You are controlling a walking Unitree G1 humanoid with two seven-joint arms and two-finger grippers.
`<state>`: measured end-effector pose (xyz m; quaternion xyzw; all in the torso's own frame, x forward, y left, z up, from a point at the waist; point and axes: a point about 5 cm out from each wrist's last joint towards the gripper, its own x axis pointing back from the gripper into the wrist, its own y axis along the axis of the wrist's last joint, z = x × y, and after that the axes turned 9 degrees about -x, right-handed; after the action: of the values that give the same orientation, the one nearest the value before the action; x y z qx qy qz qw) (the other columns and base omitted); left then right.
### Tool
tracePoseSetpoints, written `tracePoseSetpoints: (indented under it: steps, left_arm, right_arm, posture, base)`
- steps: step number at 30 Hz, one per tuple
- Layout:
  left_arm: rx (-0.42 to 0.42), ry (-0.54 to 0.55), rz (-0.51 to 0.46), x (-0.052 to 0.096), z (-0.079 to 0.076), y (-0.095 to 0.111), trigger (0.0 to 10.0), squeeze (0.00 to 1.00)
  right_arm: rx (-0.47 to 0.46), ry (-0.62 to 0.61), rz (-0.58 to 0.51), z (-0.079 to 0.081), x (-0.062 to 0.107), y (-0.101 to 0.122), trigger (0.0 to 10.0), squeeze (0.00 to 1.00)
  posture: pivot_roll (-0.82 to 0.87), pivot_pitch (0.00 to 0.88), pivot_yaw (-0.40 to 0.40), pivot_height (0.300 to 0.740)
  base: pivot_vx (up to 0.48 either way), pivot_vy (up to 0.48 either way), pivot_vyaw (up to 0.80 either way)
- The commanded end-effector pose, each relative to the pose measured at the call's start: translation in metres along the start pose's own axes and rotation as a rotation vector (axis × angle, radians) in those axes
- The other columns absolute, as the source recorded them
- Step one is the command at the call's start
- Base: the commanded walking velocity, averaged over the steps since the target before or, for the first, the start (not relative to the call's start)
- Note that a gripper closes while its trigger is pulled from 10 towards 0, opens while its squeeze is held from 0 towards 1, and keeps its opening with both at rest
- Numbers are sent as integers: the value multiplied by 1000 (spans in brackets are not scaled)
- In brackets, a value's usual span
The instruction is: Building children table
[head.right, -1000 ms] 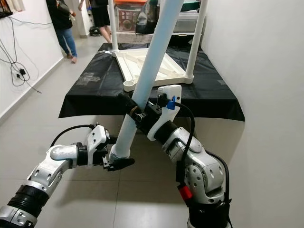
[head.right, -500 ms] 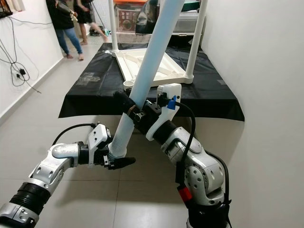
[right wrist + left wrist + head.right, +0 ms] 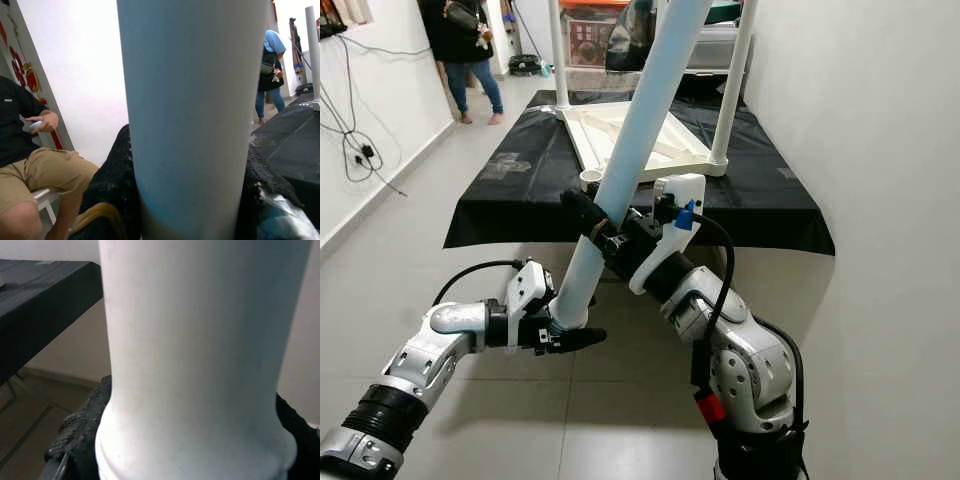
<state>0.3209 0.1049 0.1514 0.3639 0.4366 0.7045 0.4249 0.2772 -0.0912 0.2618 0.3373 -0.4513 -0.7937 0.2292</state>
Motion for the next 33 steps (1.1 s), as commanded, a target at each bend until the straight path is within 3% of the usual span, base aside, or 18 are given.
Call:
tracePoseSetpoints:
  steps: [1, 2, 3, 16, 17, 19, 20, 21, 24, 25, 27, 28, 33]
  left_arm:
    - [-41, 3, -7, 0, 5, 6, 6039, 0]
    - [-41, 3, -7, 0, 5, 6, 6039, 0]
    - [-48, -6, 3, 0, 5, 5, 10000, 0]
    - [-78, -21, 24, 2, 6, 5, 10000, 0]
    - [-82, -19, 23, 2, 6, 5, 10000, 0]
    - [-85, -16, 21, 1, 6, 5, 10000, 0]
    - [-85, -16, 21, 1, 6, 5, 10000, 0]
    - [-91, -10, 20, 2, 7, 5, 10000, 0]
    - [-96, -5, 22, 2, 8, 5, 10000, 0]
    - [-99, -3, 23, 2, 8, 5, 10000, 0]
    - [-100, -3, 24, 2, 8, 5, 10000, 0]
    - [-101, -4, 25, 1, 8, 5, 10000, 0]
    - [-104, -8, 26, 1, 7, 5, 10000, 0]
  right_arm:
    - [-20, 32, 47, 5, -3, -9, 0, 0]
    - [-20, 32, 47, 5, -3, -9, 0, 0]
    - [-18, 31, 47, 4, -3, -9, 0, 0]
    - [-9, 23, 68, 2, -3, -12, 0, 0]
    - [-8, 21, 69, 2, -3, -12, 706, 0]
    - [-7, 20, 70, 2, -3, -13, 863, 0]
    - [-7, 20, 70, 2, -3, -13, 863, 0]
    - [-6, 21, 71, 2, -3, -13, 0, 0]
    - [-6, 22, 72, 2, -4, -14, 0, 0]
    - [-4, 18, 77, 2, -4, -14, 4196, 0]
    - [-2, 15, 80, 2, -4, -15, 4196, 0]
    - [-1, 12, 83, 2, -4, -15, 10000, 0]
    - [0, 10, 92, 2, -4, -16, 10000, 0]
  posture:
    - [22, 0, -52, 740]
    - [22, 0, -52, 740]
    - [22, 0, -52, 740]
    - [24, 0, -51, 740]
    - [25, 0, -50, 740]
    - [25, 0, -50, 740]
    - [25, 0, -50, 740]
    - [26, 0, -51, 740]
    - [26, 0, -51, 740]
    - [26, 0, -50, 740]
    - [26, 0, -50, 740]
    - [25, 0, -50, 740]
    - [24, 0, -48, 740]
  base:
    - [0, 0, 0]
    - [0, 0, 0]
    - [0, 0, 0]
    - [0, 0, 0]
    - [0, 0, 0]
    - [0, 0, 0]
    - [0, 0, 0]
    - [0, 0, 0]
    - [0, 0, 0]
    - [0, 0, 0]
    - [0, 0, 0]
    - [0, 0, 0]
    - [0, 0, 0]
